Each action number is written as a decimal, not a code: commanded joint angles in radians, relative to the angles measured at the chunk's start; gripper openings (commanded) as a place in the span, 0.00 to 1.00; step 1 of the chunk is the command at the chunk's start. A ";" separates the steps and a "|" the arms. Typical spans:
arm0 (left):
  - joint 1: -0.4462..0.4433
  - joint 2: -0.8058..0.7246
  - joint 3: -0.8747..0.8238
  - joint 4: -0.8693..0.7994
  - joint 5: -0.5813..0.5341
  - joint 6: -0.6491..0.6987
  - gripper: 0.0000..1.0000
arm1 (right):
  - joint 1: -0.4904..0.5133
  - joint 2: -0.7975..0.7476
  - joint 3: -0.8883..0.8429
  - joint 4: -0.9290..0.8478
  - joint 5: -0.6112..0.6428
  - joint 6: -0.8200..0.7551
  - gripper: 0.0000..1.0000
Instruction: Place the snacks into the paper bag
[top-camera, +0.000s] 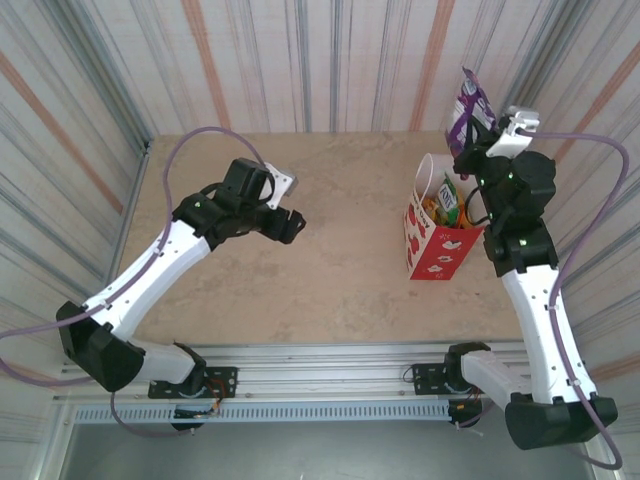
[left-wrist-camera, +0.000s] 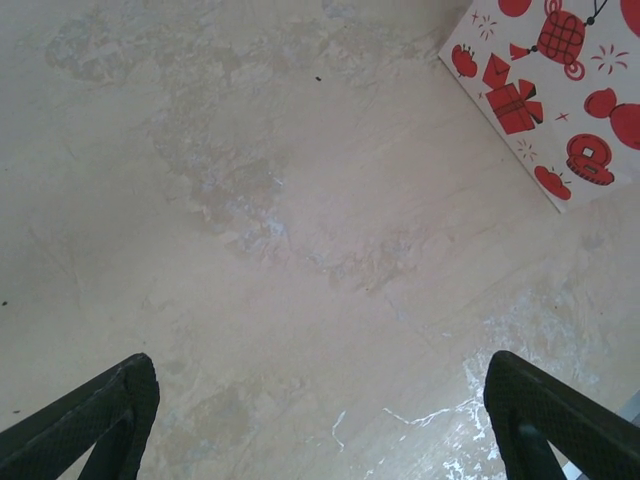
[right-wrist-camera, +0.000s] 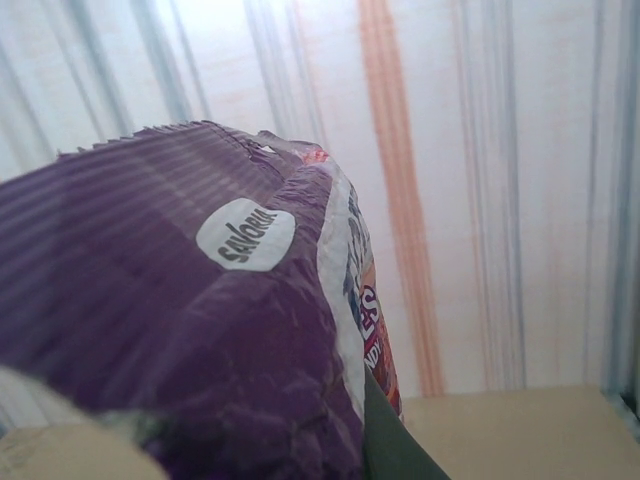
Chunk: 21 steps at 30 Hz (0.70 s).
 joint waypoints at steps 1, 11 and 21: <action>0.005 0.008 -0.008 0.033 0.034 -0.033 0.89 | -0.010 -0.022 -0.055 -0.033 0.019 0.065 0.13; 0.004 0.027 -0.008 0.051 0.079 -0.060 0.87 | -0.012 -0.008 -0.157 -0.049 -0.045 0.108 0.28; 0.003 0.027 -0.002 0.189 0.248 -0.074 0.84 | -0.115 -0.051 -0.041 -0.271 -0.161 0.125 0.56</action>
